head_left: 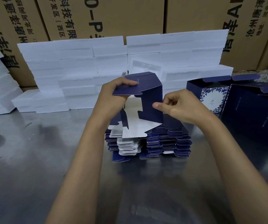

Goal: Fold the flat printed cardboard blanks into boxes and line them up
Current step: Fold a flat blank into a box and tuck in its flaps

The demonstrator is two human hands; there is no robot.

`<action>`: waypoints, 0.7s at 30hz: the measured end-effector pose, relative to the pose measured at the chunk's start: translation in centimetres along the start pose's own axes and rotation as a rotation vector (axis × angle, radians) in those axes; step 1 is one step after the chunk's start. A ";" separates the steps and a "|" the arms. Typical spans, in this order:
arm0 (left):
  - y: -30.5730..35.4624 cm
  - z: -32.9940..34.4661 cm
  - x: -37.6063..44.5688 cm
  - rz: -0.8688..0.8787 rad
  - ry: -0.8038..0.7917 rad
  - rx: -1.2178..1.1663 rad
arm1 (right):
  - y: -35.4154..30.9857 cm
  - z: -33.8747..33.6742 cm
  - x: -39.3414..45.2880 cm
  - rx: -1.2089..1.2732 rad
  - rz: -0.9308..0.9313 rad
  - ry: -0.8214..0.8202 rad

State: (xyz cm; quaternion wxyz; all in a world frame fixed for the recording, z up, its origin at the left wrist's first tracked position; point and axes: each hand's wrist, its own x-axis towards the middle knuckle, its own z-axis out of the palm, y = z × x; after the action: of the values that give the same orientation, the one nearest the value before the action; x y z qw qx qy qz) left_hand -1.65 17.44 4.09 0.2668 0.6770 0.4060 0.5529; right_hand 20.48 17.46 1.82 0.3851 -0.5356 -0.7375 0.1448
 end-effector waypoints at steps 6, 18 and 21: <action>0.2 -0.1 -0.1 0.012 -0.028 0.004 | -0.4 -0.2 -0.1 -0.001 -0.041 0.010; 0.6 -0.3 -0.3 -0.006 -0.046 0.012 | -1.4 -0.6 0.0 0.174 -0.065 0.099; 0.7 -0.2 -0.4 -0.001 -0.067 0.004 | -2.0 -0.8 -0.1 0.310 -0.059 0.195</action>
State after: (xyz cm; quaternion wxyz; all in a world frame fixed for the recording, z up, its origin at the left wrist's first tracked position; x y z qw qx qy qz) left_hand -1.71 16.71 4.53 0.2791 0.6955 0.3980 0.5291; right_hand 19.70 16.46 3.59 0.5367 -0.4597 -0.6808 0.1928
